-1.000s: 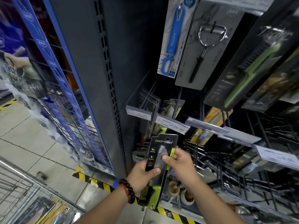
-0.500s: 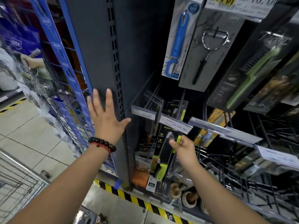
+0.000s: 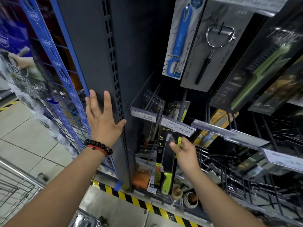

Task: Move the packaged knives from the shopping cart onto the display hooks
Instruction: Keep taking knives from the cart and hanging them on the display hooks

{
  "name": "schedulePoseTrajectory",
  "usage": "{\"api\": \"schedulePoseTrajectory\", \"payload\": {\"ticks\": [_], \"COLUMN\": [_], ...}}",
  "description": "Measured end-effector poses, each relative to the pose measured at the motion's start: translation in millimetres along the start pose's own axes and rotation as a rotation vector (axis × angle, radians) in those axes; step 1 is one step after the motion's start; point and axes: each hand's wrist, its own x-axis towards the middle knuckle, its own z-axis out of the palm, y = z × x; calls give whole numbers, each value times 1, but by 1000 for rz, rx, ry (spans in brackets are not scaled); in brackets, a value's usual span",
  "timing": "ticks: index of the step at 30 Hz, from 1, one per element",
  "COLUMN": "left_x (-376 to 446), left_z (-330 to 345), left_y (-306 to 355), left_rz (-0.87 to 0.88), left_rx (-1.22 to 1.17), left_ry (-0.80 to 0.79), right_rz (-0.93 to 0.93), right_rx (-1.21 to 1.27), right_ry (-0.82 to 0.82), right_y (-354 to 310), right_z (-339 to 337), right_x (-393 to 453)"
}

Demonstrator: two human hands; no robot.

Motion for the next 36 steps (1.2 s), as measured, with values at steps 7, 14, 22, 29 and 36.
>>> {"api": "schedulePoseTrajectory", "payload": {"ticks": [7,14,22,29,36], "left_x": [0,1,1,2,2], "left_z": [0,1,2,4,4], "left_y": [0,0,-3,-2,0], "left_rz": [3,18,33,32,25], "left_rx": [7,3,2,11,9], "left_ry": [-7,-2,17,11,-7], "right_rz": [15,44,56,125,128], "right_rx": [71,85,-10,-84,-130], "right_ry": [98,95,151,118,108], "right_y": [-12,-7,-14,-10,-18], "right_z": [1,-1,2,-6,-12], "right_x": [7,14,46,79,92]}}
